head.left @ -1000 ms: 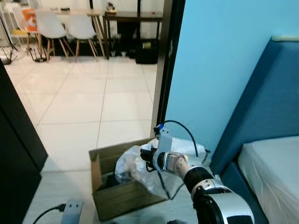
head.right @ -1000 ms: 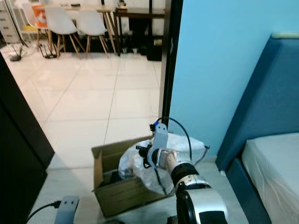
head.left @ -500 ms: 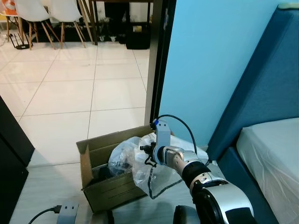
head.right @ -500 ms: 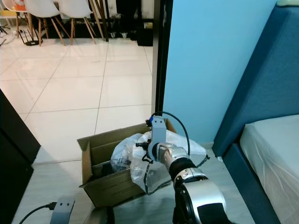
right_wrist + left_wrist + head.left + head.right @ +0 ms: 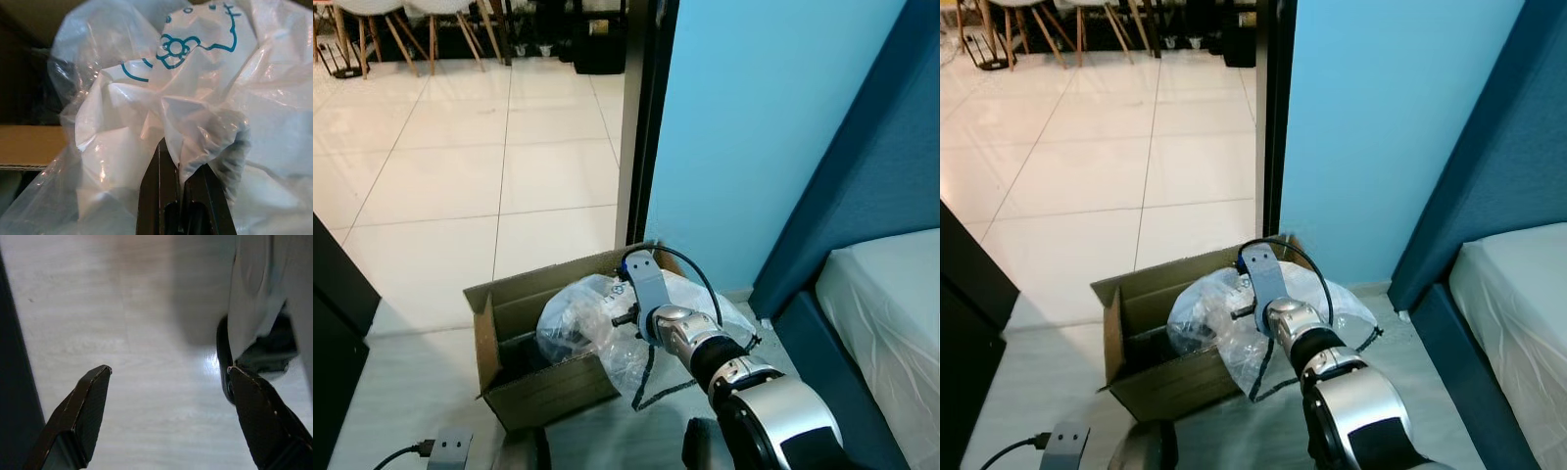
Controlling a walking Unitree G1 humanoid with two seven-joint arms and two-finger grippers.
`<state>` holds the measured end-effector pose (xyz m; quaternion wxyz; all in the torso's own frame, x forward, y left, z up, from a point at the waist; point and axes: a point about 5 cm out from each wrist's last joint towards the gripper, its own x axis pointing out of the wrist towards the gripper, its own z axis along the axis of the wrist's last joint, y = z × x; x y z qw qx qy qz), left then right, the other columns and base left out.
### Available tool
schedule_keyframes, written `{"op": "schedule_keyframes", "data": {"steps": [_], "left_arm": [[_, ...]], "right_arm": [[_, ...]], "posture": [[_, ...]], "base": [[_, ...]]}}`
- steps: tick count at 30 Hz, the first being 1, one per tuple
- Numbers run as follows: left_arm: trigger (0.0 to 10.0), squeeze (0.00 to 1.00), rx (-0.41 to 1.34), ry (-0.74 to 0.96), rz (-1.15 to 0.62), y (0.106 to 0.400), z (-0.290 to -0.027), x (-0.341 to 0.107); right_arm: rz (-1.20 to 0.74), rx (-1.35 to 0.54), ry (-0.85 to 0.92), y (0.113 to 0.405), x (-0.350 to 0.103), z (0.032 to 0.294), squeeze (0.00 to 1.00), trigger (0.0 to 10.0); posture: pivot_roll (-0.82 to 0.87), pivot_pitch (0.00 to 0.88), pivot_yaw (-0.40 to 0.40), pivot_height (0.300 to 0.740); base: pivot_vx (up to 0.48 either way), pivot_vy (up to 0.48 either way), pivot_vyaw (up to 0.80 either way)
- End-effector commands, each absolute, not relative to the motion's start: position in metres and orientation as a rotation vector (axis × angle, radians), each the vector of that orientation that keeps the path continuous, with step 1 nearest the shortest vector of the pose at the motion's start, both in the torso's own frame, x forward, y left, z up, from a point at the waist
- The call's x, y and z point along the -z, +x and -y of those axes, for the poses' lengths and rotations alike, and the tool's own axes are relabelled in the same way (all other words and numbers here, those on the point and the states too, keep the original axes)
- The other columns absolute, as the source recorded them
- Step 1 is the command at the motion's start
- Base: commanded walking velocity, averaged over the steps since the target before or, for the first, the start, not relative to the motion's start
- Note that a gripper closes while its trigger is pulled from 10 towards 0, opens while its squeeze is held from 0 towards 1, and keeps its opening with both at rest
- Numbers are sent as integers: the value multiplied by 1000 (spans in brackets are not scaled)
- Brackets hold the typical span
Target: Clean up the room
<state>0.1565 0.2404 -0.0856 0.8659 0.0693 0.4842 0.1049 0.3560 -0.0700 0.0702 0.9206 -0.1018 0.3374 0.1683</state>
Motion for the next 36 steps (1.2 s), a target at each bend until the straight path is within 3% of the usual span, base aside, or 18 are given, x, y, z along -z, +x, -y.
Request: {"op": "schedule_keyframes", "data": {"steps": [1,3,6,11,14,20,25,32,36], "left_arm": [[10000,0,-240,132,-1029,148,-243,88],[10000,0,-262,125,-1024,139,-247,90],[10000,0,-271,122,-1023,135,-249,91],[10000,0,-315,137,-1022,100,-264,94],[10000,0,-323,144,-1023,93,-267,94],[10000,0,-346,196,-825,49,-322,53],[10000,0,-331,218,-780,48,-326,37],[10000,0,-286,212,-748,50,-317,31],[10000,0,-287,198,-752,51,-312,31]], "right_arm": [[-724,-342,-245,351,-63,71,0,10000],[-724,-355,-265,347,-58,64,0,10000],[-724,-360,-273,345,-56,61,0,10000],[-636,-377,-226,344,-60,43,0,10000],[-620,-379,-218,345,-62,41,0,10000],[-517,-369,-181,357,-80,40,0,10000],[-447,-331,-130,368,-96,47,0,10000],[-307,-319,150,396,-152,57,0,10000],[-253,-359,223,401,-170,55,0,10000]], "posture": [[167,221,-71,530],[218,266,-74,530],[218,266,-74,530],[317,374,-46,530],[321,379,-43,530],[354,452,-19,530],[368,478,-12,530],[345,496,-22,520],[341,494,-25,510]], "base": [[0,0,0],[0,0,0],[0,0,0],[0,0,0],[0,0,0],[0,0,0],[0,0,0],[0,0,0],[0,0,0]]}}
